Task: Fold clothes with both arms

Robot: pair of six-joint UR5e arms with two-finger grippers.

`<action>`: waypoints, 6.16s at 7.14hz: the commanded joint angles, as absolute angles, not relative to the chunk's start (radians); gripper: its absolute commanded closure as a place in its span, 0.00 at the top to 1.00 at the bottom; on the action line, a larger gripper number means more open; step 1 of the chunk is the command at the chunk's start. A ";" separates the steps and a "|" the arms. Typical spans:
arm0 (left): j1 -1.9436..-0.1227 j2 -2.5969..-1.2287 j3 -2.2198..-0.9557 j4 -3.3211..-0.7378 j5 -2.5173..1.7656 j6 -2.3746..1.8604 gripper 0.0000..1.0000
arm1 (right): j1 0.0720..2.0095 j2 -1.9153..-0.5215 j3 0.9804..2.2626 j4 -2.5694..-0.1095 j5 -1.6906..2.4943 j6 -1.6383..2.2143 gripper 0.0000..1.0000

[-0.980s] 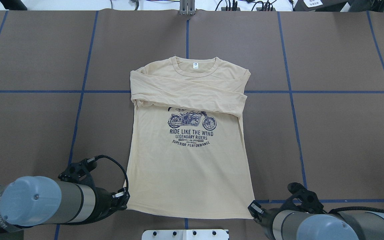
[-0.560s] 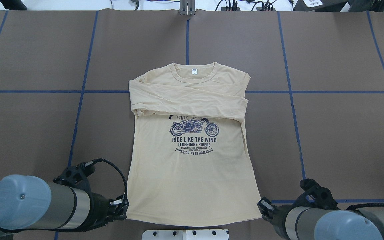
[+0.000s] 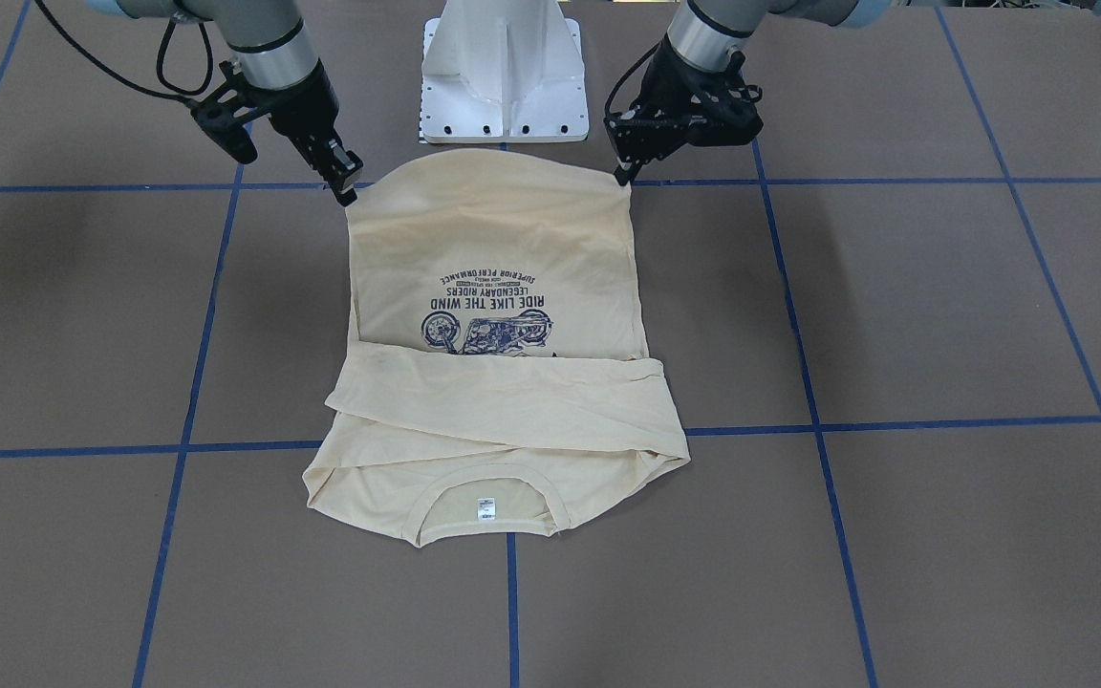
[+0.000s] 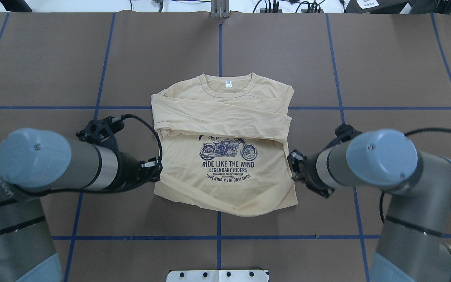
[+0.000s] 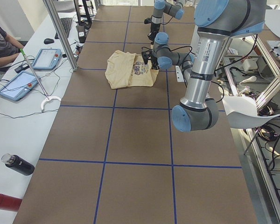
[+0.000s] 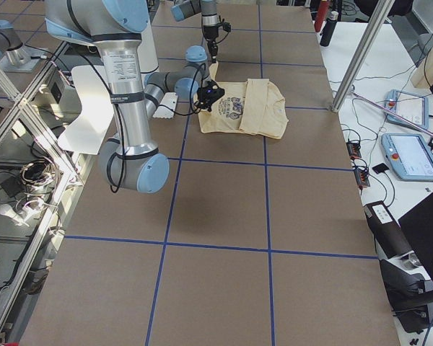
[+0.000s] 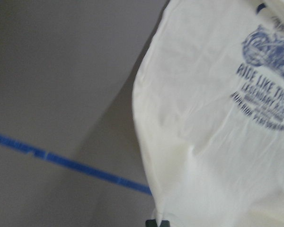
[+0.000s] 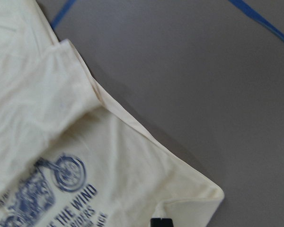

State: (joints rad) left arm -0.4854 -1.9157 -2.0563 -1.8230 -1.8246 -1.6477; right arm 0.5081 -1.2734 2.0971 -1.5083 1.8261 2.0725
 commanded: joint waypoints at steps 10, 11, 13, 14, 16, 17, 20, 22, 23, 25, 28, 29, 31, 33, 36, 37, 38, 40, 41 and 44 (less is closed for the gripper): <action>-0.736 -2.200 -1.341 -2.150 -1.708 -1.470 0.00 | 0.792 -0.758 1.206 -1.393 1.797 1.766 0.00; -0.736 -2.201 -1.310 -2.189 -1.706 -1.470 0.00 | 0.790 -0.759 1.189 -1.378 1.787 1.763 0.00; -0.735 -2.201 -1.301 -2.198 -1.706 -1.470 0.00 | 0.779 -0.727 1.139 -1.373 1.758 1.756 0.00; -0.735 -2.201 -1.299 -2.198 -1.706 -1.470 0.00 | 0.778 -0.727 1.137 -1.371 1.752 1.755 0.00; -0.735 -2.203 -1.290 -2.212 -1.706 -1.470 0.07 | 0.778 -0.733 1.137 -1.370 1.750 1.743 0.00; -0.735 -2.204 -1.284 -2.226 -1.706 -1.470 0.19 | 0.778 -0.732 1.137 -1.368 1.752 1.743 0.00; -0.764 -2.203 -1.287 -2.300 -1.718 -1.439 0.50 | 0.787 -0.732 1.141 -1.341 1.753 1.746 0.54; -0.791 -2.189 -1.340 -2.299 -1.755 -1.437 0.50 | 0.819 -0.774 1.259 -1.330 1.835 1.756 0.62; -0.817 -2.166 -1.391 -2.298 -1.829 -1.437 0.50 | 0.831 -0.895 1.404 -1.322 1.897 1.761 0.66; -0.822 -2.091 -1.479 -2.307 -1.845 -1.431 0.50 | 0.799 -1.119 1.665 -1.315 1.902 1.819 0.77; -0.824 -2.083 -1.479 -2.304 -1.836 -1.396 0.50 | 0.602 -1.149 1.788 -1.313 1.754 2.095 0.80; -0.828 -2.083 -1.480 -2.304 -1.819 -1.381 0.50 | 0.544 -1.154 1.786 -1.315 1.696 2.123 0.80; -0.828 -2.080 -1.477 -2.304 -1.807 -1.379 0.50 | 0.497 -1.182 1.778 -1.316 1.669 2.122 0.79; -0.828 -2.069 -1.479 -2.304 -1.798 -1.378 0.50 | 0.483 -1.193 1.769 -1.315 1.667 2.115 0.75; -0.830 -2.066 -1.476 -2.304 -1.786 -1.362 0.50 | 0.498 -1.177 1.763 -1.318 1.626 2.111 0.71; -0.828 -2.062 -1.476 -2.304 -1.786 -1.362 0.50 | 0.500 -1.175 1.763 -1.325 1.626 2.111 0.70; -0.828 -2.062 -1.471 -2.304 -1.786 -1.362 0.50 | 0.499 -1.174 1.758 -1.327 1.626 2.112 0.60; -0.828 -2.056 -1.471 -2.306 -1.786 -1.362 0.49 | 0.494 -1.172 1.744 -1.325 1.626 2.112 0.51; -0.827 -2.056 -1.471 -2.306 -1.786 -1.362 0.49 | 0.494 -1.170 1.747 -1.325 1.626 2.120 0.22; -0.827 -2.048 -1.463 -2.307 -1.786 -1.364 0.49 | 0.506 -1.180 1.766 -1.325 1.649 2.097 0.00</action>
